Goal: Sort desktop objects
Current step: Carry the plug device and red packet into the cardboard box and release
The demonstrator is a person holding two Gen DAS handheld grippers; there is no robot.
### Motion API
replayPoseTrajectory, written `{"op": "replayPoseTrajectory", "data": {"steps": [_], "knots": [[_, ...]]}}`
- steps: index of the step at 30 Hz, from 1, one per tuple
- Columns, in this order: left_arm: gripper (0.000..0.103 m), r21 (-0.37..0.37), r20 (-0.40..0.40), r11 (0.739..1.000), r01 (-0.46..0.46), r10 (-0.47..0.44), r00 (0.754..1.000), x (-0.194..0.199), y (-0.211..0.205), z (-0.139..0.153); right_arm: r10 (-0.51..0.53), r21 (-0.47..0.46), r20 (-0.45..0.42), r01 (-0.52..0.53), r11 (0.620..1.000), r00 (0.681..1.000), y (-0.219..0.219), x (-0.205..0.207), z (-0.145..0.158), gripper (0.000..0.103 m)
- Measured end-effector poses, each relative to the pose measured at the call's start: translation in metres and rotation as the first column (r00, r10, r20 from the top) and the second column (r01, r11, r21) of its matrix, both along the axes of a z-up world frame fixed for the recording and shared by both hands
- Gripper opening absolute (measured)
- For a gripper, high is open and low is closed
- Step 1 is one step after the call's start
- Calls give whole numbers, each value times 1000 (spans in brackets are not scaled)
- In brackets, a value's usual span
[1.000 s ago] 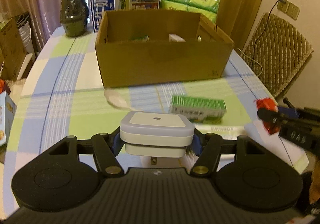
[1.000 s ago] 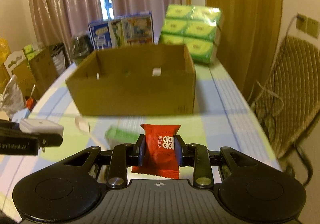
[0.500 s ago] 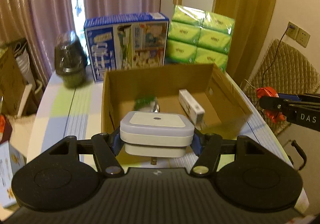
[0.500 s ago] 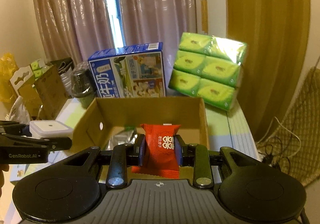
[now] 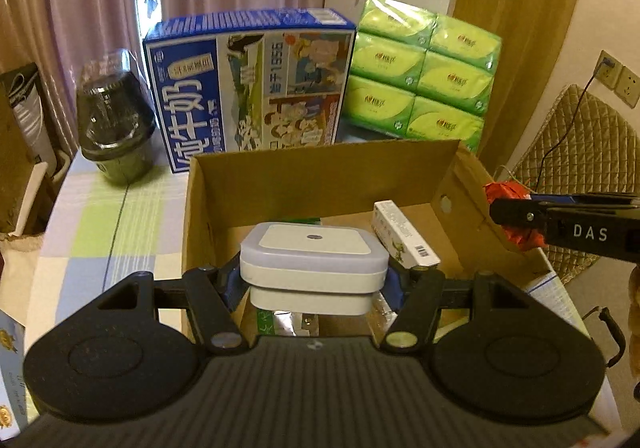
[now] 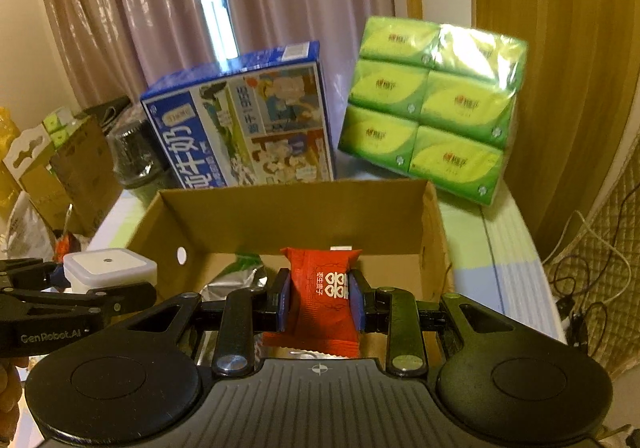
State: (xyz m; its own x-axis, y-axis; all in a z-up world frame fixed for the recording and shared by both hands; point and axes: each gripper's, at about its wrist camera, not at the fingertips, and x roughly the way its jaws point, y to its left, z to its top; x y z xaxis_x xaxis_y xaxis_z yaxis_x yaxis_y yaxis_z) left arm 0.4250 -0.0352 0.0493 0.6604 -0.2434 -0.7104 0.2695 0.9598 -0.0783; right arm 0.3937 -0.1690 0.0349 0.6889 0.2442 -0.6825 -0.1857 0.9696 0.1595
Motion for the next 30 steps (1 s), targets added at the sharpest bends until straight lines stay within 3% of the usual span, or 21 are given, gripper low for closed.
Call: {"op": "replayPoseTrajectory", "data": {"steps": [7, 16, 19, 20, 30], "knots": [[61, -8, -11, 999, -31, 31, 999, 21, 7, -18, 6, 9, -17, -6, 1000, 1000, 10, 13, -11, 27], [61, -16, 10, 999, -36, 36, 999, 15, 22, -12, 41, 23, -16, -40, 999, 999, 24, 15, -11, 28], [62, -16, 14, 999, -38, 38, 999, 12, 26, -10, 52, 50, 4, -52, 997, 999, 24, 13, -8, 51], [62, -17, 16, 999, -40, 40, 999, 11, 27, -10, 52, 57, 15, -52, 997, 999, 23, 11, -6, 53], [67, -31, 26, 999, -45, 45, 999, -13, 33, -2, 54, 44, 34, -55, 998, 998, 7, -19, 10, 55]]}}
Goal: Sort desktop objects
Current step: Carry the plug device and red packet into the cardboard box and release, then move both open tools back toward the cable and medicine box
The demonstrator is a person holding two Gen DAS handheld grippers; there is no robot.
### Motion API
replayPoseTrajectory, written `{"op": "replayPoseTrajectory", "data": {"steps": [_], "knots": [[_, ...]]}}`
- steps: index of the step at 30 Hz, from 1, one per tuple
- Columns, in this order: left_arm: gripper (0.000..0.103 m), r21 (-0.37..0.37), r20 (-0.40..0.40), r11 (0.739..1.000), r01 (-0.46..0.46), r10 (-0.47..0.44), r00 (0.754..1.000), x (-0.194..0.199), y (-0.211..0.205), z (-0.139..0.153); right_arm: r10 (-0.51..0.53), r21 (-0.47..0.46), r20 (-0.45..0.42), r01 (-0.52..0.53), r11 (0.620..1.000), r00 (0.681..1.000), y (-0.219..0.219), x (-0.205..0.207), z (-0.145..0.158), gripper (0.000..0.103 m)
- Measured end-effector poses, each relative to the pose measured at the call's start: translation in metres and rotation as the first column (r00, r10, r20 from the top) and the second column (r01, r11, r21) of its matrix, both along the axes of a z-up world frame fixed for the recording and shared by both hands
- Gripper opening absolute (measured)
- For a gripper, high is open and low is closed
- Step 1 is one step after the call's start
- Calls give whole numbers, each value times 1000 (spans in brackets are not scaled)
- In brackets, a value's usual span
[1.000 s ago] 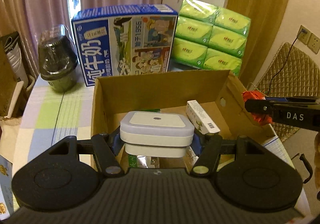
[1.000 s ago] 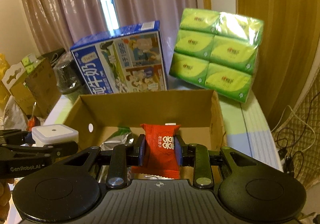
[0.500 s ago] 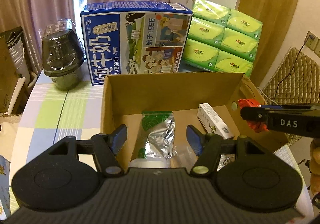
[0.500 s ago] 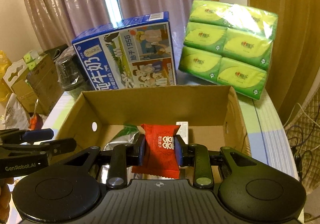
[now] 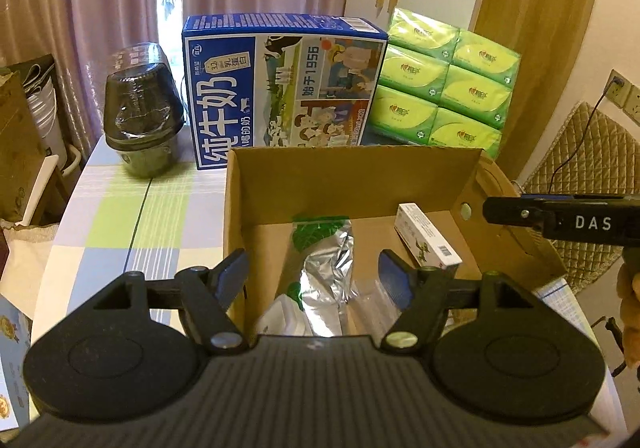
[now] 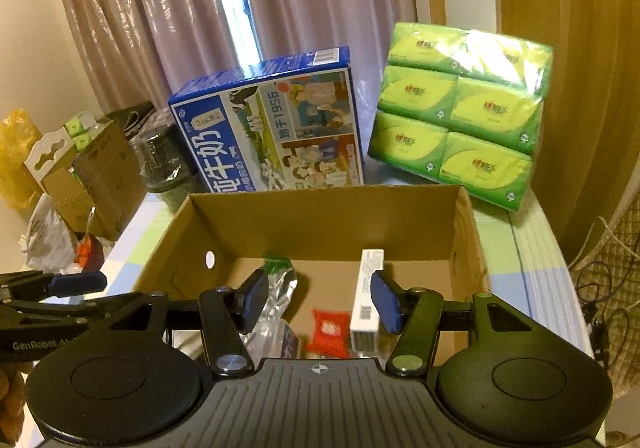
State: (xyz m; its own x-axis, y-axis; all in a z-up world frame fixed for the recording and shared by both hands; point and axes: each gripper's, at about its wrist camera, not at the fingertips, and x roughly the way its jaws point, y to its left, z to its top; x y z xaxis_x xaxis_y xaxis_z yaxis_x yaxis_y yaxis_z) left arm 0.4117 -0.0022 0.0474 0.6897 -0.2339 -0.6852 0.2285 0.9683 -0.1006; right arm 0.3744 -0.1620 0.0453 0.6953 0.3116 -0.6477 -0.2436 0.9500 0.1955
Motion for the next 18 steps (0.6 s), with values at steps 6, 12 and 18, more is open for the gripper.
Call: {"op": "replayPoseTrajectory", "data": {"steps": [6, 12, 18], "knots": [[71, -7, 13, 1000, 2, -2, 1000, -33, 1, 12, -2, 7, 11, 2, 1000, 1000, -16, -41, 11, 59], [75, -15, 13, 1000, 9, -9, 1000, -85, 5, 15, 12, -10, 14, -12, 1000, 1000, -30, -96, 9, 62], [76, -20, -17, 1000, 10, -10, 1000, -135, 7, 3, 22, -15, -20, -22, 1000, 1000, -43, -154, -13, 65]]}}
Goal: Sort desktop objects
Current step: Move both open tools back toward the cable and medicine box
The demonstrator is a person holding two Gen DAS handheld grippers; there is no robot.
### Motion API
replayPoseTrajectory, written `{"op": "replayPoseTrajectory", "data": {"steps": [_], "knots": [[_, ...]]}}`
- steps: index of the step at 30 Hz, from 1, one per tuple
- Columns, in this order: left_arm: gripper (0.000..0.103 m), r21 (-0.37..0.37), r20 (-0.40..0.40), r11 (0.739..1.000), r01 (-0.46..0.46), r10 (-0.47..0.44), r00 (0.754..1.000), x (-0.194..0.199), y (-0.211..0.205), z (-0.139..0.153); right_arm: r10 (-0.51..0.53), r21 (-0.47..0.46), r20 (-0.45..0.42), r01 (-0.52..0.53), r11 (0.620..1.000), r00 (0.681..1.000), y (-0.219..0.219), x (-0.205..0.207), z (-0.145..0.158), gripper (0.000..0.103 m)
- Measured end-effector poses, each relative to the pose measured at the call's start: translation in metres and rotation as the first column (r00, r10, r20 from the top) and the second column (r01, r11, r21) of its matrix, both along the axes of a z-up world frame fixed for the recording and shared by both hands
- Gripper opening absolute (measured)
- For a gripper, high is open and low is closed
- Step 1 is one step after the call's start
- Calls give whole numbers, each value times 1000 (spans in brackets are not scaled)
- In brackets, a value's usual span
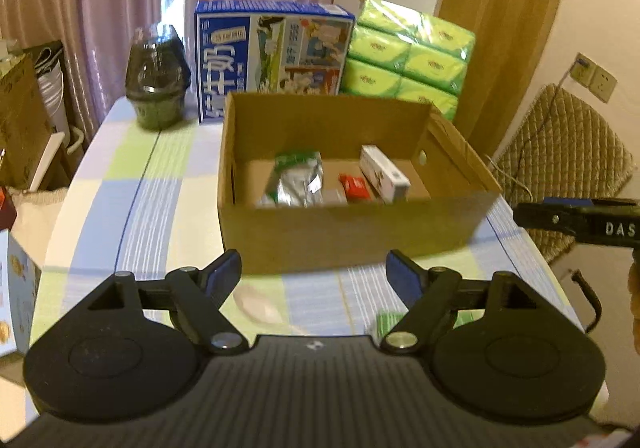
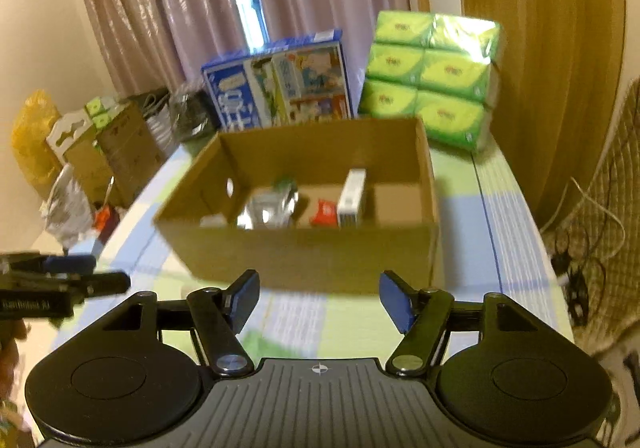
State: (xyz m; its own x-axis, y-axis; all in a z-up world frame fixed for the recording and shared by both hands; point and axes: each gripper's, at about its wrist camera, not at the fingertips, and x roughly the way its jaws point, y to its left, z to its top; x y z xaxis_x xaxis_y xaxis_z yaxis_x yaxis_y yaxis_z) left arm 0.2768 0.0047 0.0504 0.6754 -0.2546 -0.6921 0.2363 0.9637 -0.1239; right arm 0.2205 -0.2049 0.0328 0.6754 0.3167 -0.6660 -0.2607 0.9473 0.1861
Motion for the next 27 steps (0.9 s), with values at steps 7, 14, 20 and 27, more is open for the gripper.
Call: {"op": "replayPoseTrajectory", "data": {"steps": [7, 14, 20, 27], "knots": [[77, 3, -31, 1000, 11, -11, 999, -51, -3, -24, 42, -49, -43, -44, 998, 998, -11, -61, -35, 69], [77, 0, -69, 1000, 15, -15, 997, -84, -6, -45, 89, -87, -69, -95, 992, 994, -15, -98, -55, 73], [77, 3, -106, 1000, 24, -24, 994, -92, -13, -58, 157, -126, -70, -165, 978, 985, -10, -104, -61, 79], [77, 16, -134, 998, 66, -63, 989, -84, -26, -70, 348, -256, -131, -371, 893, 928, 5, -95, -78, 83]]}}
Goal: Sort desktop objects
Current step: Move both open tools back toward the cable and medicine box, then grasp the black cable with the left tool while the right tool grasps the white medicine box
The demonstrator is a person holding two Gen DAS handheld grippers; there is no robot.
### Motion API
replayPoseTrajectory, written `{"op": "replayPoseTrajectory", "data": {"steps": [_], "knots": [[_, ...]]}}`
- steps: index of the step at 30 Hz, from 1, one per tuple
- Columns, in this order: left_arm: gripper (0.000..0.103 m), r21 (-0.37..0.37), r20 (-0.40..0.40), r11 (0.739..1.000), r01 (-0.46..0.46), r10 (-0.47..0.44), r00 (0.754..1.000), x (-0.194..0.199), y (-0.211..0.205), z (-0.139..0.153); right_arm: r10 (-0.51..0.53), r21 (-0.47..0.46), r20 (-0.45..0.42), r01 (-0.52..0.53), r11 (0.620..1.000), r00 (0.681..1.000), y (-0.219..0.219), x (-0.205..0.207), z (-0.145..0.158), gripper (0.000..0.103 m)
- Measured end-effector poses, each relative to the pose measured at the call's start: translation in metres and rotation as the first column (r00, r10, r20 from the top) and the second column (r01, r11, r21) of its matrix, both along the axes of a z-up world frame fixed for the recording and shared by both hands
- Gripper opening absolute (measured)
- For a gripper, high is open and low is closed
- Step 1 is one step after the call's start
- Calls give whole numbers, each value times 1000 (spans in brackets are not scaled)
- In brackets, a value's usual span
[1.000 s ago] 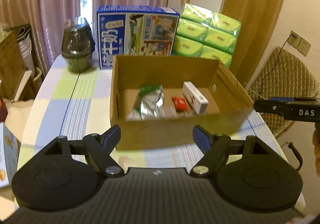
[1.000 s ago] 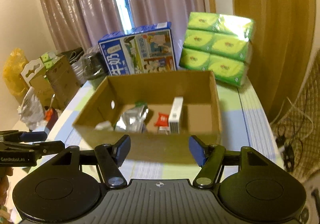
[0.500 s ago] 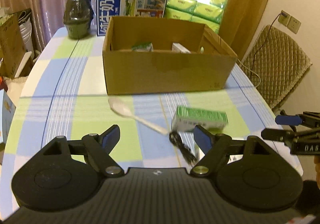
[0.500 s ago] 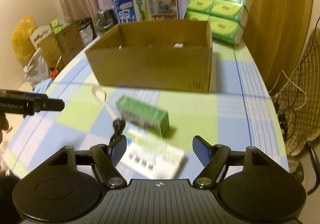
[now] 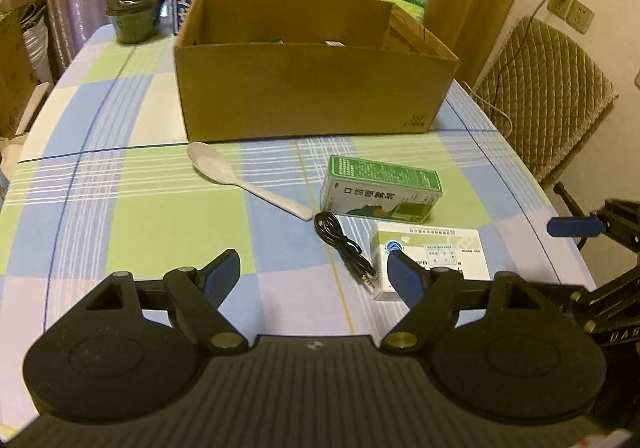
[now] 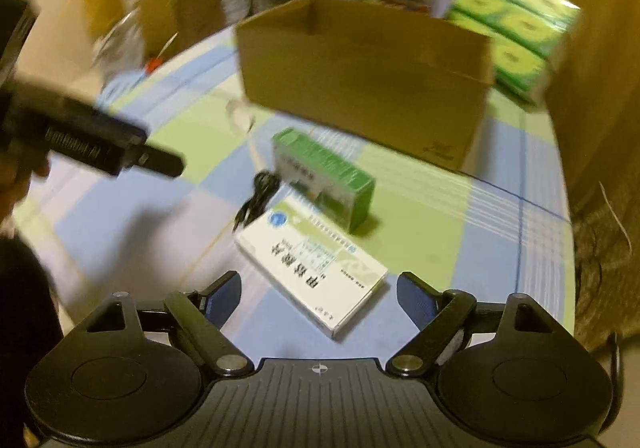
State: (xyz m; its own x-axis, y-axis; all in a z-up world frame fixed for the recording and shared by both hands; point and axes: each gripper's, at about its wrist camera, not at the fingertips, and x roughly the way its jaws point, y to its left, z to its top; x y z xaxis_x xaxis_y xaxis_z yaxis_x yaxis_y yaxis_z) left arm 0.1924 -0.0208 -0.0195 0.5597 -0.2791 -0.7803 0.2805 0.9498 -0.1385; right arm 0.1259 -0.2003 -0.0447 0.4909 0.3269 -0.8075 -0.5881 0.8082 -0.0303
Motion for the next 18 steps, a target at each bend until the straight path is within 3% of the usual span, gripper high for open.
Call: {"op": "replayPoseTrajectory", "data": {"steps": [12, 18], "knots": [[76, 44, -86, 994, 101, -96, 992, 26, -20, -37, 215, -112, -39, -218, 970, 976, 7, 38, -31, 84], [63, 11, -143, 994, 112, -109, 984, 48, -27, -55, 281, -123, -68, -288, 950, 957, 13, 52, -45, 84]]}}
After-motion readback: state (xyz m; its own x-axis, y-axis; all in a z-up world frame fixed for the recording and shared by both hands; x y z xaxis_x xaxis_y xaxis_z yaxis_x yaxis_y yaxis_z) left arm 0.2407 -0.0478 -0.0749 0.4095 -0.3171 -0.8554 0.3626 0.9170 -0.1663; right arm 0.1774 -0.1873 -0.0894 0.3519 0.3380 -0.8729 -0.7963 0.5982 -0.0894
